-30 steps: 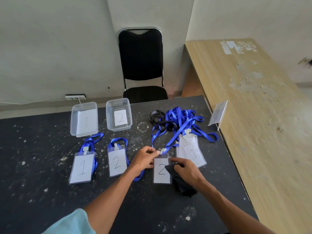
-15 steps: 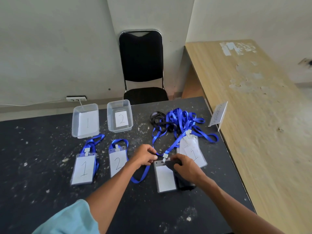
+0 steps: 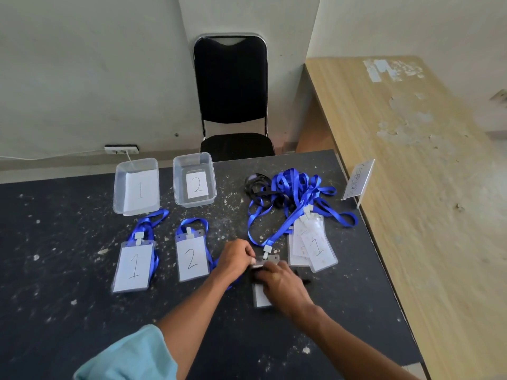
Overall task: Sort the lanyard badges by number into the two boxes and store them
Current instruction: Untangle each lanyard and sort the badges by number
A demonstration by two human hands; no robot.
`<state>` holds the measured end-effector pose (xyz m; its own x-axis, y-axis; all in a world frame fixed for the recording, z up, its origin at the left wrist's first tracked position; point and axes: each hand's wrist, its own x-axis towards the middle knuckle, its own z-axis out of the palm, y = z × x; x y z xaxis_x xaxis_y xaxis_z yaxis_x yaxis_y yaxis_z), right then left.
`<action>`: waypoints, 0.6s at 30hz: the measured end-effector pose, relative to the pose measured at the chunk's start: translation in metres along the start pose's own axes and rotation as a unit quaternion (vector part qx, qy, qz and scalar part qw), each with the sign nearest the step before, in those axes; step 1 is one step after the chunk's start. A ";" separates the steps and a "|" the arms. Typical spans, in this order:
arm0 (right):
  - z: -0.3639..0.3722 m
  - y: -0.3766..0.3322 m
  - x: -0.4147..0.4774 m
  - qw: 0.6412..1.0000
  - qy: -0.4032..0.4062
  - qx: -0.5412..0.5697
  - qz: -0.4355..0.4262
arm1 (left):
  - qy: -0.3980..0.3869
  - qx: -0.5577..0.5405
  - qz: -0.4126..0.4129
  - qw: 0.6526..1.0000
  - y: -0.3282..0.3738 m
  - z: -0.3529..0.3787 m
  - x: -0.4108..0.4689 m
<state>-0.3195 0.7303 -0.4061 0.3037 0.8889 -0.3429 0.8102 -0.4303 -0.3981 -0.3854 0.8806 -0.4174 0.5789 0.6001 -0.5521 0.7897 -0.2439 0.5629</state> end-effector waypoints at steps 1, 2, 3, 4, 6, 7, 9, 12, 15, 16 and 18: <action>0.001 -0.001 -0.007 0.999 -0.031 -0.023 -0.036 | -0.005 -0.003 0.002 1.000 -0.001 -0.001 0.001; 0.000 0.000 -0.014 0.996 -0.059 -0.028 -0.060 | -0.009 -0.009 0.005 1.000 -0.002 -0.002 0.002; -0.005 0.003 -0.019 0.994 -0.075 -0.025 -0.070 | -0.011 -0.013 0.008 1.000 -0.003 -0.002 0.002; -0.009 0.006 -0.020 0.995 -0.074 -0.015 -0.069 | -0.012 -0.015 0.010 1.000 -0.003 -0.003 0.002; -0.017 0.014 -0.010 0.999 -0.020 0.014 -0.024 | -0.010 -0.019 0.010 1.000 -0.003 -0.003 0.001; -0.019 0.017 -0.003 0.999 0.019 0.029 0.014 | -0.007 -0.019 0.009 1.000 -0.003 -0.003 0.001; -0.019 0.016 0.010 0.995 0.067 0.045 0.063 | -0.002 -0.019 0.004 1.000 -0.002 -0.004 0.000; -0.003 0.005 0.011 0.999 0.043 0.004 -0.006 | 0.005 -0.019 0.000 1.000 -0.002 -0.004 0.002; 0.013 0.009 -0.008 0.991 -0.017 -0.034 -0.128 | 0.001 -0.019 0.004 1.000 -0.003 -0.003 0.002; 0.014 0.013 -0.015 0.987 -0.046 -0.036 -0.149 | -0.001 -0.020 0.006 1.000 -0.003 -0.003 0.002; 0.008 0.022 -0.027 0.981 -0.093 -0.033 -0.166 | -0.005 -0.020 0.012 1.000 -0.003 -0.003 0.001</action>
<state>-0.3144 0.6954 -0.4125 -0.0739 0.9320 -0.3549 0.8818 -0.1051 -0.4598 -0.3877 0.8845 -0.4182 0.6001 0.5864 -0.5442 0.7665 -0.2268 0.6008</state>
